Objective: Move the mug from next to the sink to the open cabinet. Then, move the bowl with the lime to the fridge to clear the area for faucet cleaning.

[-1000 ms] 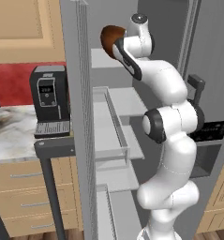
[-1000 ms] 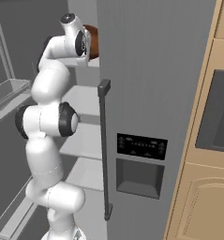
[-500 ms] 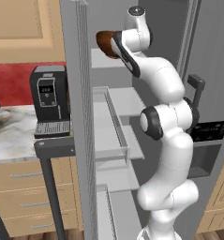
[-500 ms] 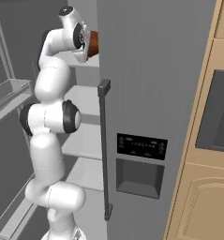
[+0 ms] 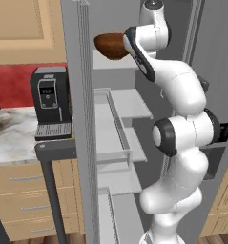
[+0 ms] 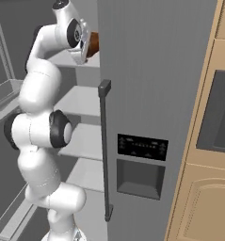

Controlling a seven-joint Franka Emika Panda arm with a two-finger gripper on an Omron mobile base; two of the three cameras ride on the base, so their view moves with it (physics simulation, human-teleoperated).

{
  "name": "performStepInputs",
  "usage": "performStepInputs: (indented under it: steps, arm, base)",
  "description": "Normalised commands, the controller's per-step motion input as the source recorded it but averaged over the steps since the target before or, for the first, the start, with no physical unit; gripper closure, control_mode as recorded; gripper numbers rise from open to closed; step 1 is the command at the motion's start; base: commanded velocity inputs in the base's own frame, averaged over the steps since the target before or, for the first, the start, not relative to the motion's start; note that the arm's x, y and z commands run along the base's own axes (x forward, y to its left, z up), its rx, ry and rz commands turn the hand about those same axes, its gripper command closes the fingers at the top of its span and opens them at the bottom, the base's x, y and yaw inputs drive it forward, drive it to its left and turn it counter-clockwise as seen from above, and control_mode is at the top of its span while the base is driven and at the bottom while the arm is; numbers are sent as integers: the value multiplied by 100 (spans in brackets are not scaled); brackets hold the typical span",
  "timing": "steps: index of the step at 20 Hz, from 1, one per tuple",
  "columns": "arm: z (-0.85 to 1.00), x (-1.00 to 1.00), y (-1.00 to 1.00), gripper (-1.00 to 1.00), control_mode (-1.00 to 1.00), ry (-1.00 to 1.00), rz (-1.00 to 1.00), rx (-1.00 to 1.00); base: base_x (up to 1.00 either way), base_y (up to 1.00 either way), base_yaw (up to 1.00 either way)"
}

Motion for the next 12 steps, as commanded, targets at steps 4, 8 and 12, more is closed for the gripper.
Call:
performStepInputs:
  steps: [4,8,12]
  arm:
    - [-92,-100,-40,-100,-100,-21,0,0]
    - [-100,-100,-16,-100,-100,-19,0,0]
    - [-100,-100,-12,-100,-100,-7,0,0]
  base:
    - [0,0,0]
    - [0,0,0]
    - [0,0,0]
